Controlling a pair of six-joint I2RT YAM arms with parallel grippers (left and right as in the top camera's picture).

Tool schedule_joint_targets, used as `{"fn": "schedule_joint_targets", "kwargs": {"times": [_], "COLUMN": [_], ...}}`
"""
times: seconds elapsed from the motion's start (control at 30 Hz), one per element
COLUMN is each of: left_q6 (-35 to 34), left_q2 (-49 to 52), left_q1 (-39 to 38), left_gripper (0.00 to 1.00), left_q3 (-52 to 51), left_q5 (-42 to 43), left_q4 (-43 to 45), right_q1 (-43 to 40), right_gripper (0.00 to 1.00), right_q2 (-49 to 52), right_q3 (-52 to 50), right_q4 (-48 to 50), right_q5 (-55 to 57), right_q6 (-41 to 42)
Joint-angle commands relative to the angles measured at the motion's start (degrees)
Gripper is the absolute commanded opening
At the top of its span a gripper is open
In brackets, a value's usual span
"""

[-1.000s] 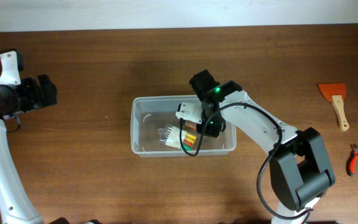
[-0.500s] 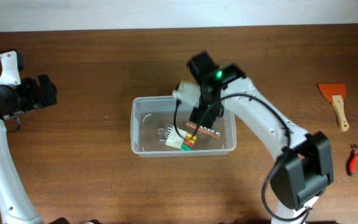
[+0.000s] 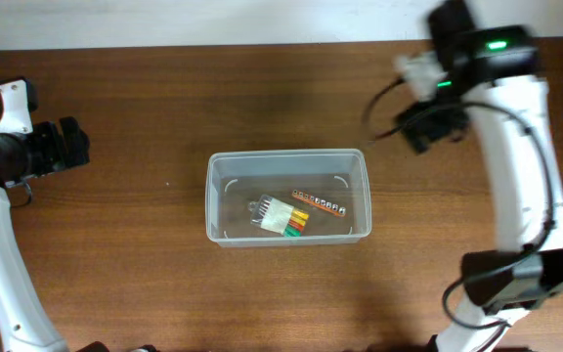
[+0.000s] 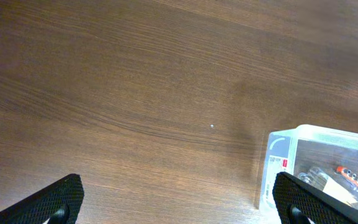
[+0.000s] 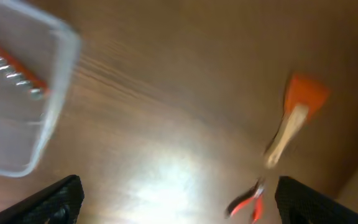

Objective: Pack container
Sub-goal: 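Move the right gripper right over the wooden-handled orange scraper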

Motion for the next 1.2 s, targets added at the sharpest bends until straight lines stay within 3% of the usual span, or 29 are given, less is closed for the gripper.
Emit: {"fn": "schedule_joint_targets", "kwargs": {"times": [0.0, 0.23, 0.5, 1.17], "left_q6": [-0.5, -0.5, -0.5, -0.5], "left_q2": [0.09, 0.09, 0.09, 0.09], "left_q1": [0.2, 0.2, 0.2, 0.2], "left_gripper": [0.99, 0.99, 0.99, 0.99], "left_q3": [1.16, 1.16, 1.16, 1.16], "left_q5": [0.61, 0.61, 0.61, 0.61], "left_q4": [0.07, 0.07, 0.09, 0.09], "right_q1": [-11.19, -25.35, -34.29, -38.27], "right_gripper": [0.99, 0.99, 0.99, 0.99], "right_q2": [-1.25, -0.7, 0.85, 20.44], "right_q3": [0.96, 0.96, 0.96, 1.01], "right_q4": [-0.39, 5.05, 13.27, 14.14], "right_q5": [-4.55, -4.74, -8.79, -4.57], "right_q6": [2.4, -11.1, -11.06, -9.55]}}
